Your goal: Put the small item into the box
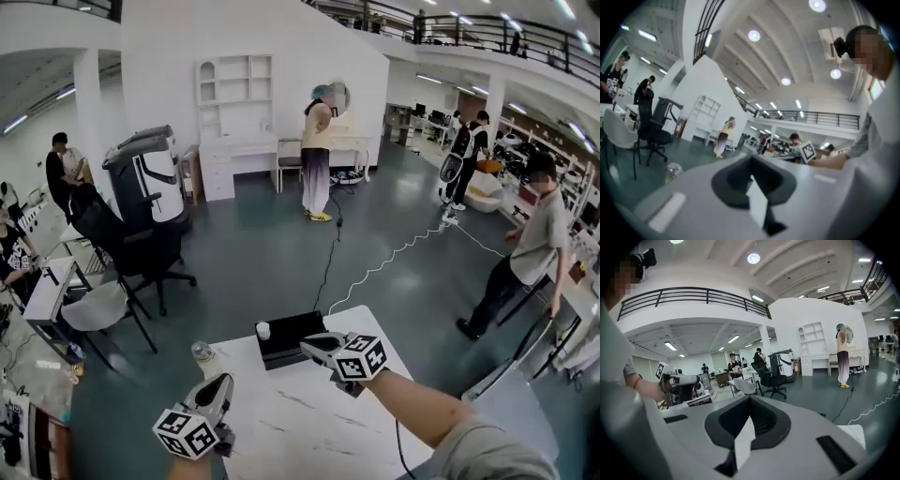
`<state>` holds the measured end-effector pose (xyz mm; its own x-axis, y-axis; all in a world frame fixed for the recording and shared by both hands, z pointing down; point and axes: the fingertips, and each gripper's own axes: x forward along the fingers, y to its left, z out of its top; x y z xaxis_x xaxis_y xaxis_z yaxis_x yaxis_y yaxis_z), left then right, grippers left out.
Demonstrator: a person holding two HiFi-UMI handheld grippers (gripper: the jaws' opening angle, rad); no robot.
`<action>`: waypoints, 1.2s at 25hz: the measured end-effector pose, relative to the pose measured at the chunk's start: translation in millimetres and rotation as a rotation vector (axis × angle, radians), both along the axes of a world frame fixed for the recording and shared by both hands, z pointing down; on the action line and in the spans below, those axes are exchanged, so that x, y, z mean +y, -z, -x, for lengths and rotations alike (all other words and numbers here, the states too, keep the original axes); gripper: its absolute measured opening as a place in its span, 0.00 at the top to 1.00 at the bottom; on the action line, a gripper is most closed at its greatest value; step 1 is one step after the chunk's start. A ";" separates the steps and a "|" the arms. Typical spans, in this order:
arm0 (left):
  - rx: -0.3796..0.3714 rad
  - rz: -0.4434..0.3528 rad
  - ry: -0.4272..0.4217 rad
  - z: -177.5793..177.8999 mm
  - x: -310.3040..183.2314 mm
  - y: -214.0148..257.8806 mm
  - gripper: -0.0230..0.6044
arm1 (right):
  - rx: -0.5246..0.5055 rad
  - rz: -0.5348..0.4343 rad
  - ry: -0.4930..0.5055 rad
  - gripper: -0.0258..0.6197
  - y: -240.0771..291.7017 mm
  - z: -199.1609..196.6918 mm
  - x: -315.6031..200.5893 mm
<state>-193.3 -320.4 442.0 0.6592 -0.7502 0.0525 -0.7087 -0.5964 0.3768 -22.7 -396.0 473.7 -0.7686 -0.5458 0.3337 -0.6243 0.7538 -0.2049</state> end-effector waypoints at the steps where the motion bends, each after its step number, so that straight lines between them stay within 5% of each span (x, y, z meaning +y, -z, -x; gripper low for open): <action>1: 0.006 0.003 0.012 -5.3 6.5 -0.4 0.96 | 0.001 -0.002 0.008 0.95 -0.7 -8.3 7.2; 14: 0.013 0.002 0.083 -109.0 68.7 24.0 0.96 | -0.015 0.026 0.023 0.95 4.8 -141.1 99.9; 21: 0.006 -0.011 0.085 -154.8 109.3 39.2 0.96 | -0.032 -0.003 0.061 0.95 23.9 -182.3 141.6; 30: -0.010 -0.019 0.108 -162.6 159.7 47.3 0.96 | -0.064 -0.008 0.099 0.95 28.5 -194.3 187.1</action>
